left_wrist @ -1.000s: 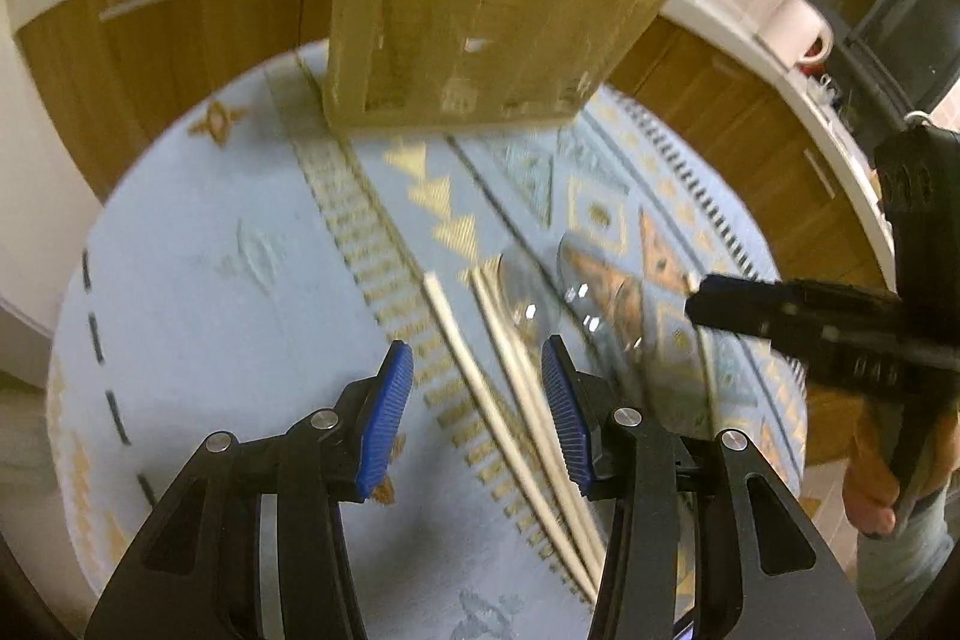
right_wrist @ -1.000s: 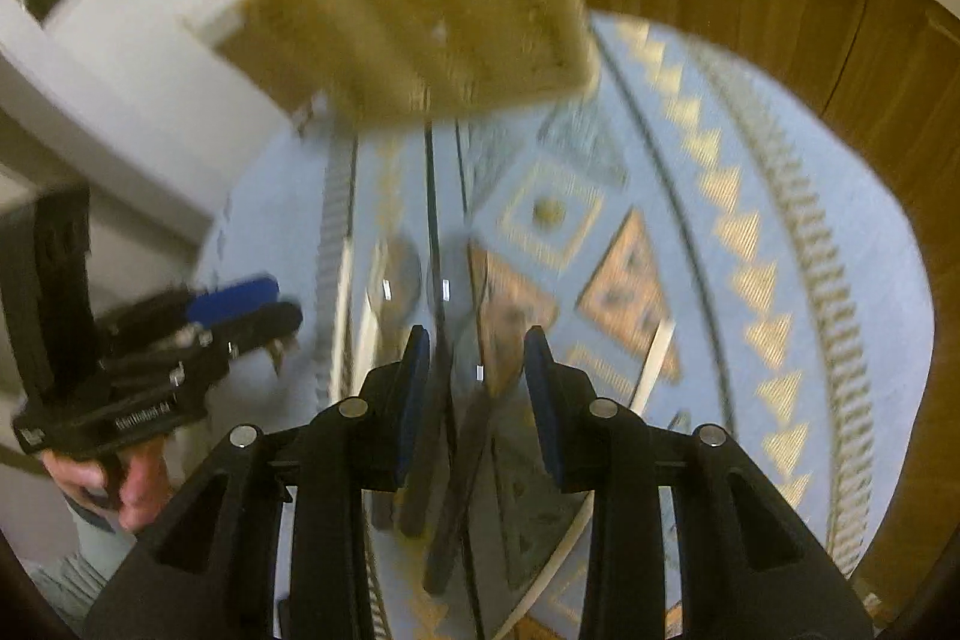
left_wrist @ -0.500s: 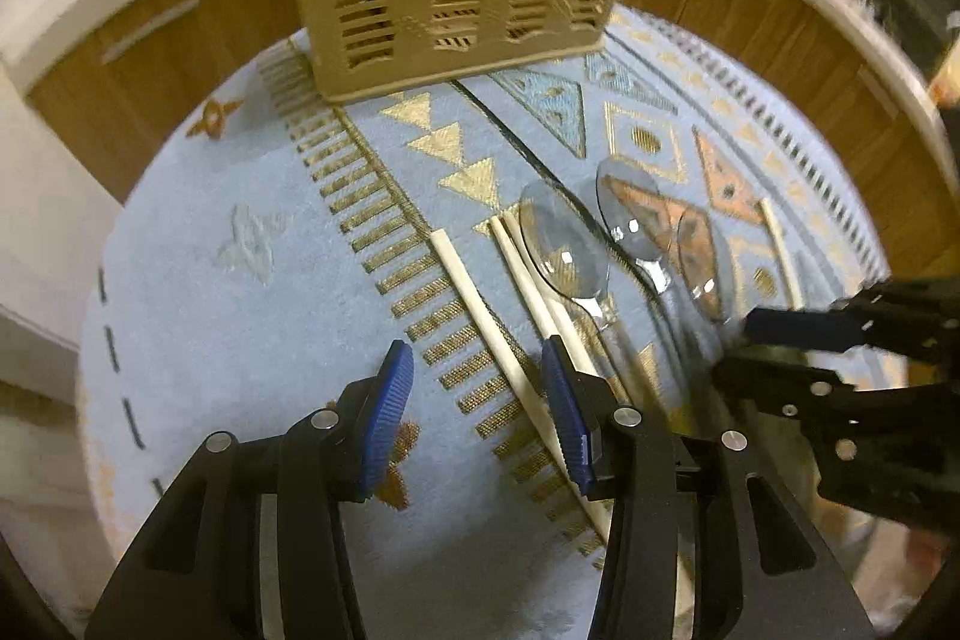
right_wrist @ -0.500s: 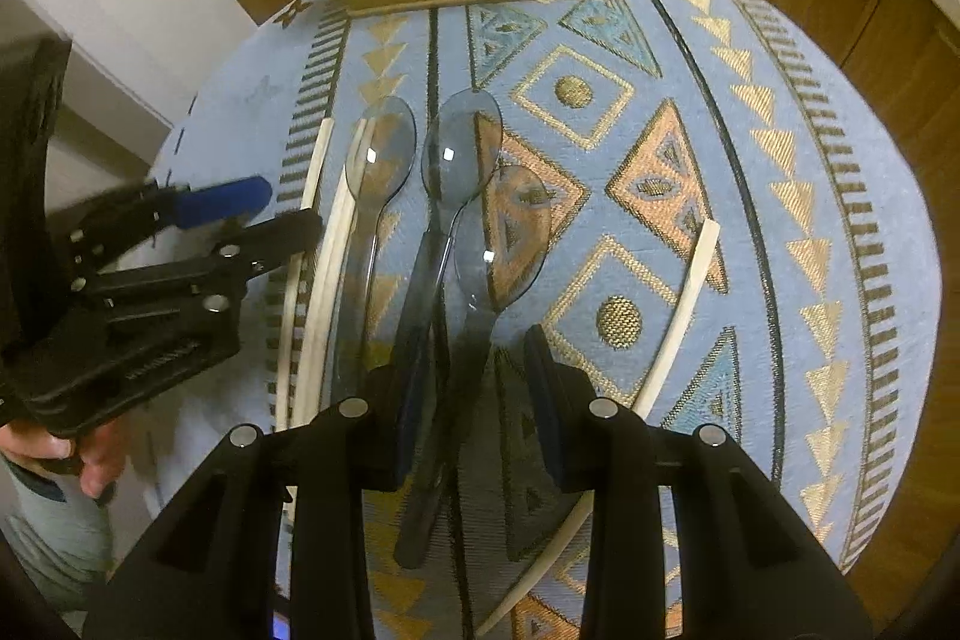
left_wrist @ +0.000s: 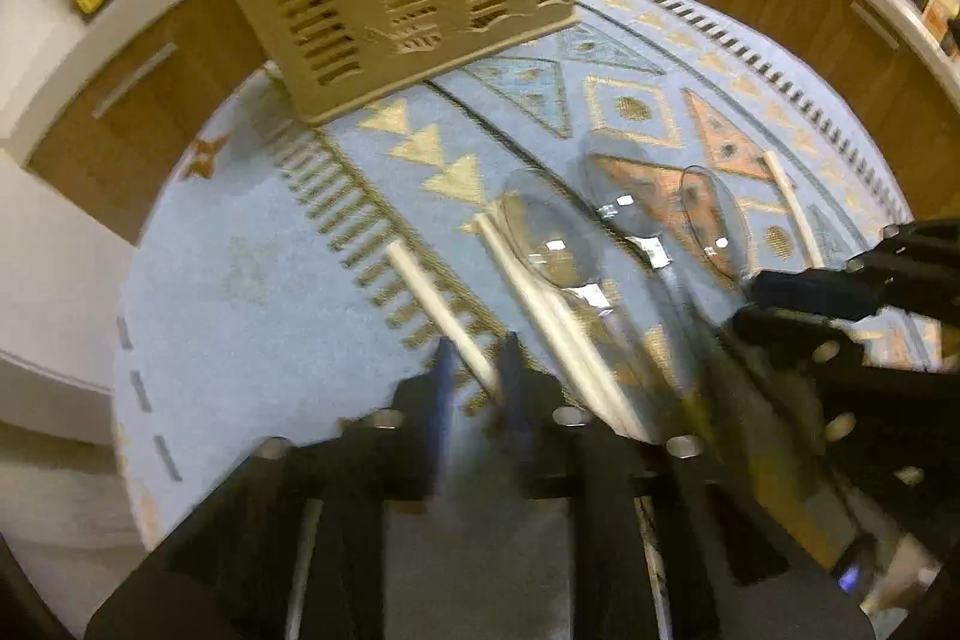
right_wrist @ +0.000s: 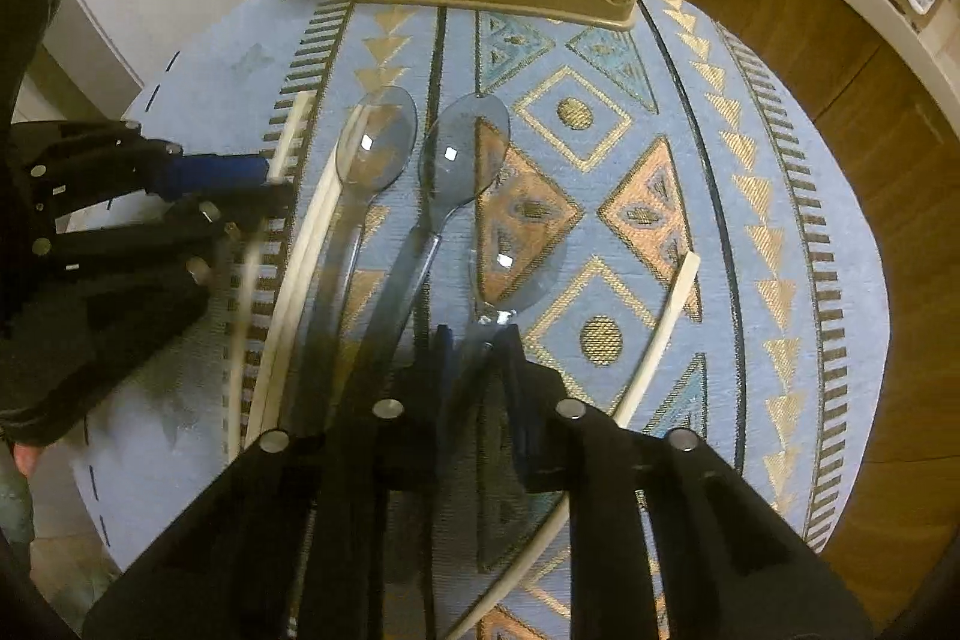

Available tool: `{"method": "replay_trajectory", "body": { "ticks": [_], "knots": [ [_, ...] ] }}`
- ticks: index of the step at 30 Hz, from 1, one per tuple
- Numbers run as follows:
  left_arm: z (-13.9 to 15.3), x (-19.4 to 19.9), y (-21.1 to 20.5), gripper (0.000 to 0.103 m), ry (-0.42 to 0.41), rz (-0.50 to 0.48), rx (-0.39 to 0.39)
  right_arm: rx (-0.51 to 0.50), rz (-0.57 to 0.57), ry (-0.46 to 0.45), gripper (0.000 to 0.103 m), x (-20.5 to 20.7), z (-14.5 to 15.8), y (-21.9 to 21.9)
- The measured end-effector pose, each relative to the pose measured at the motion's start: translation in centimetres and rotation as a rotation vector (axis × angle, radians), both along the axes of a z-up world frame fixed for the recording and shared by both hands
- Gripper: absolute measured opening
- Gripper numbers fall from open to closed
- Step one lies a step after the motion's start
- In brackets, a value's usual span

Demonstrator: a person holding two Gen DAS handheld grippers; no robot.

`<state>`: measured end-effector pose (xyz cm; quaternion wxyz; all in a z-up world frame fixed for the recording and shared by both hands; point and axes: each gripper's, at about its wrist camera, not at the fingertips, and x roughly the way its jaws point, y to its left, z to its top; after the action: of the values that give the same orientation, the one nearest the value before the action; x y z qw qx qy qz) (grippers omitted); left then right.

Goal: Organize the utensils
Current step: 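Grasp a wooden chopstick with the left tool while the right tool grasps a clear spoon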

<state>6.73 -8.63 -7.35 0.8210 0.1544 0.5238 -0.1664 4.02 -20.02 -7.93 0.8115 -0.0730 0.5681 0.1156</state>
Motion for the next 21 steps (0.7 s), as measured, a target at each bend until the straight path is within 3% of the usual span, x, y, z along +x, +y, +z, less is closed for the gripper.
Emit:
{"method": "replay_trajectory", "body": {
  "ticks": [12,14,18,21],
  "knots": [
    [-0.1,0.7,4.1,0.005,0.062,0.029,-0.09,0.046,-0.072,0.044,0.011,2.4,0.2,-3.8],
    [0.0,1.0,4.4,0.006,0.093,0.006,-0.096,0.042,-0.061,0.075,0.012,2.8,0.2,-3.7],
    [0.0,1.6,4.3,0.02,0.172,-0.039,-0.123,0.032,-0.036,0.123,0.012,3.3,0.2,-3.6],
    [-0.1,1.9,3.6,0.018,0.192,-0.077,-0.076,0.023,-0.022,0.149,0.012,4.0,0.1,-3.3]
  ]
}}
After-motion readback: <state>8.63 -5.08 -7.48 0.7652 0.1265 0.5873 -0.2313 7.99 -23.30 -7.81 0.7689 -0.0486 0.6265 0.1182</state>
